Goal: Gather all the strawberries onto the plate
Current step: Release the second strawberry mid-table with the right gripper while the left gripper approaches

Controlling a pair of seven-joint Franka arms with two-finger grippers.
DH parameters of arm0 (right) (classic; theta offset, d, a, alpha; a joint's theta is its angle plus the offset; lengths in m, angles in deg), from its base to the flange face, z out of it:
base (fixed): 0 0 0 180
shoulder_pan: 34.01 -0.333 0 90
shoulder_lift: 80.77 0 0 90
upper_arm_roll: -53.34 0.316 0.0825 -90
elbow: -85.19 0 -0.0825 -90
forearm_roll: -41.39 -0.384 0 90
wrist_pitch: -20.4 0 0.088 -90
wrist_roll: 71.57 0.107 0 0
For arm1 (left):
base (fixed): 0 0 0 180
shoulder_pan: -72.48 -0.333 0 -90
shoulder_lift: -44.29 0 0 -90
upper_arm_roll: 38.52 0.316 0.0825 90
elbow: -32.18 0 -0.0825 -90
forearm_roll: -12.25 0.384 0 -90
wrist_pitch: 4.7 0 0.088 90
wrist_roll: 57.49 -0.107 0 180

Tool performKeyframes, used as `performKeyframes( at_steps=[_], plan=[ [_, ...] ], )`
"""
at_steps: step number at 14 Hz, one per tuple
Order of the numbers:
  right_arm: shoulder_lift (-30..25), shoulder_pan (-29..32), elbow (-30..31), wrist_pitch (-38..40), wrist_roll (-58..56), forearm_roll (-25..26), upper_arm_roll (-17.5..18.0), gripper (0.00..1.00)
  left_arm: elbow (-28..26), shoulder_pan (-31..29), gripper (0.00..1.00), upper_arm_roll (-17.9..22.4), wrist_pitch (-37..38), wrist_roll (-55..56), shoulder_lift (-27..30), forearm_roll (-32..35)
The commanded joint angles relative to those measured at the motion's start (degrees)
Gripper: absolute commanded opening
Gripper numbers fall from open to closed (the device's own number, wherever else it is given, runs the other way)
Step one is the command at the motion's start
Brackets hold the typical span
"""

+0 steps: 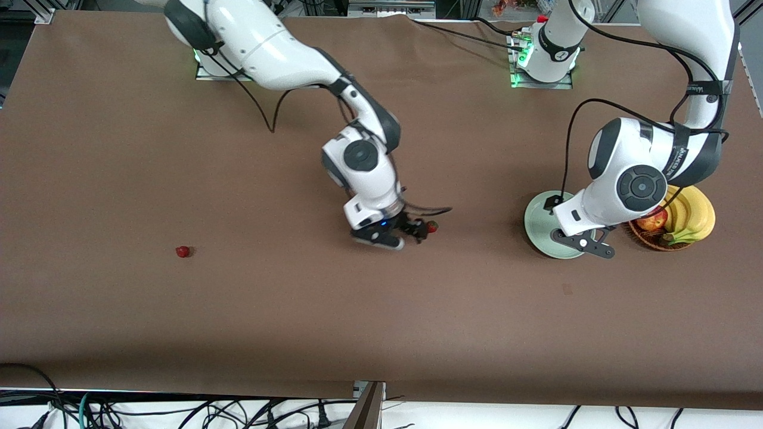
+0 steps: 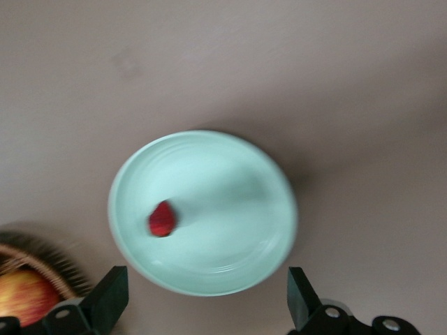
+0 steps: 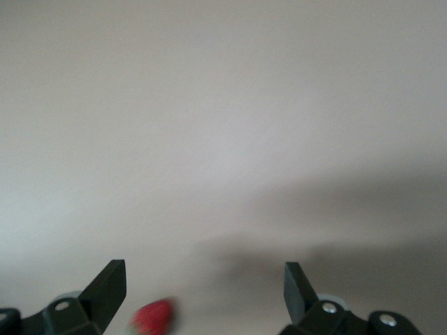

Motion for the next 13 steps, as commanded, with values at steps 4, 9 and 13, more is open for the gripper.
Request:
performKeyframes(
  at_steps=[4, 9, 13],
  plan=[
    [-8.89, 13.80, 1.88, 19.94, -27.42, -1.21, 1.82, 1.00, 3.72, 7.44, 1.00, -4.26, 0.35, 18.74, -3.71, -3.97],
    [-9.34, 27.08, 4.06, 32.90, -54.41, -0.07, 1.47, 1.00, 9.62, 15.81, 1.00, -4.18, -1.48, 37.39, -11.10, -3.88],
    [-8.64, 35.35, 6.97, 32.03, -65.60, 3.00, 1.20, 1.00, 9.45, 20.03, 1.00, -4.18, -12.36, 47.43, -15.67, -3.62]
  ],
)
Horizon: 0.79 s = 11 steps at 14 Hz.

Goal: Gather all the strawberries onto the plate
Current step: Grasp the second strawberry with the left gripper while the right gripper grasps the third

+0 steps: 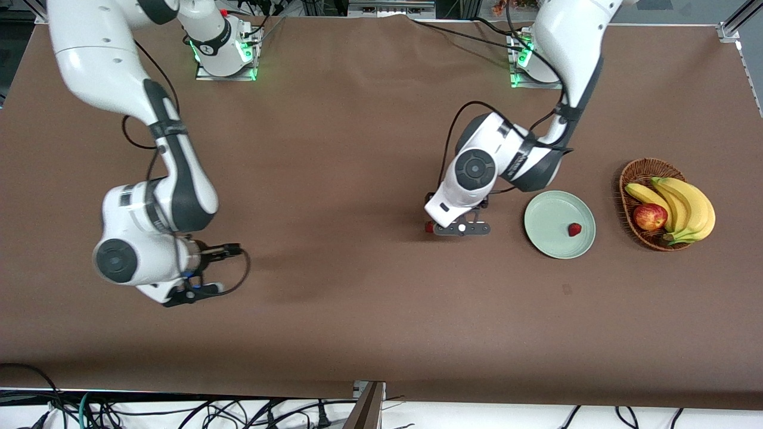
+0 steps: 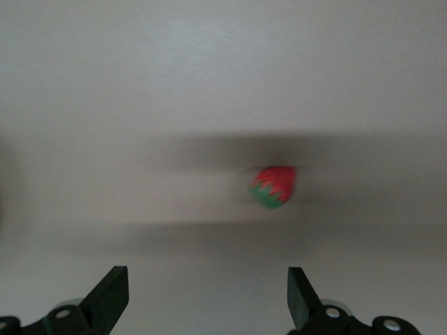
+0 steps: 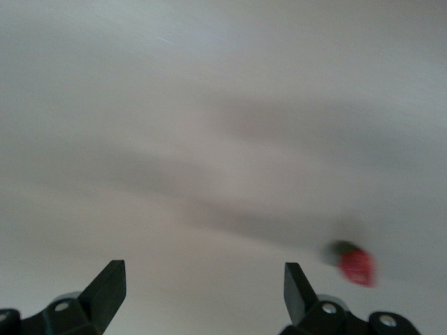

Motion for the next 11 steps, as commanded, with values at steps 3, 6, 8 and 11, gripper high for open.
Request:
performKeyframes(
  at_steps=[3, 6, 8, 11],
  plan=[
    [-0.43, 5.26, 7.75, -6.43, -9.07, 3.60, 0.79, 1.00, 2.25, 1.65, 1.00, 0.65, -9.79, 2.65, -4.86, 1.24],
    [-0.43, 6.32, 11.36, -10.66, -9.52, 3.60, 0.79, 1.00, 2.16, 2.18, 1.00, 0.74, -11.12, 2.65, -6.53, 1.86],
    [-0.52, 6.59, 12.16, -11.46, -10.92, 3.60, 0.70, 1.00, 1.90, 2.36, 1.00, 0.65, -13.40, 2.65, -7.23, 2.56],
    [-0.69, 6.76, 12.25, -11.29, -11.10, 3.78, 0.26, 1.00, 1.81, 2.62, 0.89, 0.65, -14.63, 2.65, -8.20, 5.63]
  ],
)
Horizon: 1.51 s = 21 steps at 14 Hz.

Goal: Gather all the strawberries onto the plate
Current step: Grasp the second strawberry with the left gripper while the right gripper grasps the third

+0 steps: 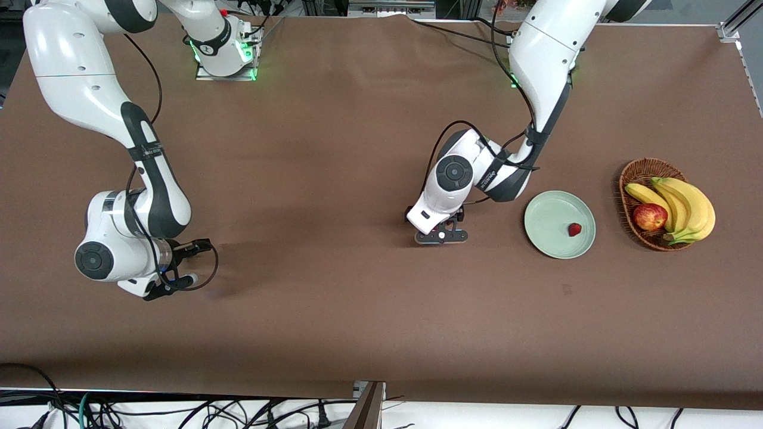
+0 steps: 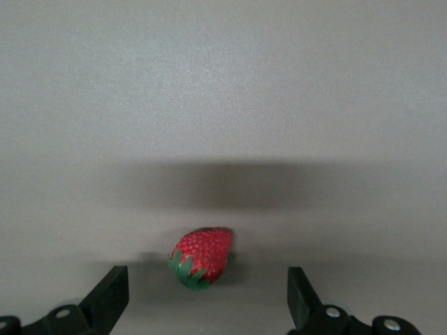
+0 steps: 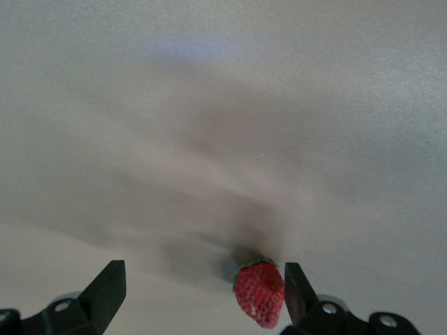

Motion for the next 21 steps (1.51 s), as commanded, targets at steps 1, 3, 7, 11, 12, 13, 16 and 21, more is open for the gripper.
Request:
performKeyframes(
  at_steps=[1, 3, 7, 11, 12, 13, 16, 21],
  plan=[
    [-1.65, 0.76, 1.68, -0.61, -2.13, 0.77, 0.05, 1.00, 1.35, 0.72, 0.86, 0.46, -1.96, 0.49, -1.88, 3.42],
    [-1.48, 0.94, 1.77, -0.79, -3.89, 0.77, -0.39, 1.00, 1.35, 0.89, 0.63, 0.46, -2.41, 0.49, -2.32, 3.42],
    [-1.39, 2.17, 4.05, -2.80, -4.78, 0.77, -0.39, 0.98, 1.26, 0.46, 0.00, 0.46, -2.15, 0.49, -1.97, 3.42],
    [-1.47, 2.26, 4.32, -2.64, -4.78, 0.68, -0.39, 0.43, 1.96, -0.51, 0.00, 0.89, 5.20, 0.23, 1.79, 3.42],
    [-1.47, 2.26, 4.32, -2.37, -4.78, 0.68, -0.39, 0.31, 2.14, -1.47, 0.00, 0.98, 8.72, -1.86, 3.46, 3.42],
    [-1.47, 2.26, 4.32, -2.11, -4.69, 0.68, -0.39, 0.21, 2.05, -2.78, 0.00, 1.07, 12.14, -4.93, 5.30, 3.34],
    [-1.65, 2.17, 3.88, -1.49, -3.73, 0.16, -0.13, 0.00, 2.14, -9.45, 0.00, 0.98, 21.56, -17.75, 9.53, 3.42],
    [-2.00, 0.24, 2.74, -1.58, 12.57, -3.98, 7.06, 0.00, 1.00, -19.21, 0.00, 1.07, 26.24, -34.28, 11.12, 3.94]
  ],
)
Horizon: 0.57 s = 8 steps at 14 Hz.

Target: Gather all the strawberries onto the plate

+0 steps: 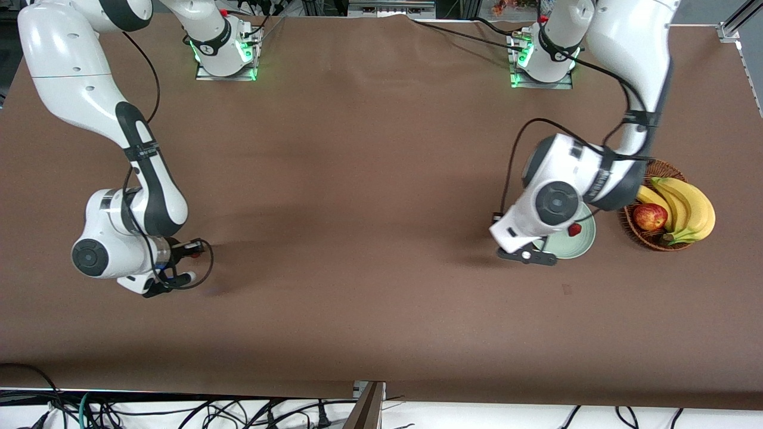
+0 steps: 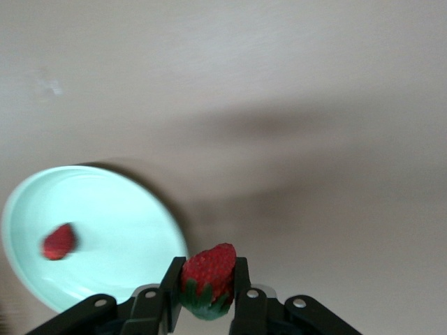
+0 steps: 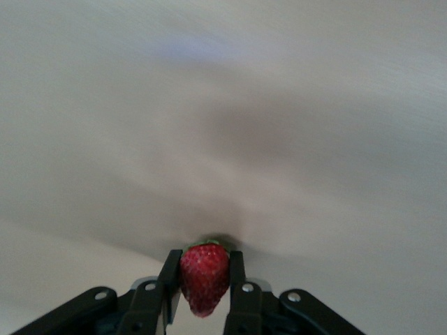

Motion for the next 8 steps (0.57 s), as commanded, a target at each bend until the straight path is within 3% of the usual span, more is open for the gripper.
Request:
performKeyframes(
  at_steps=[1, 4, 8],
  plan=[
    [-1.38, -2.85, 0.59, -0.19, 13.86, -1.03, 3.96, 0.00, -2.38, -4.41, 0.00, -0.77, 0.33, -8.32, 0.86, 1.83],
    [-1.12, -13.73, 0.06, -3.87, 33.62, -1.29, 4.05, 0.00, -7.28, -6.79, 0.00, -0.77, -4.74, -10.37, 0.94, 2.45],
    [2.48, -29.82, -1.52, -19.05, 63.51, -2.35, 4.05, 0.00, -16.69, -9.26, 0.01, -0.86, -18.28, -11.78, 1.38, 3.95]
  ],
)
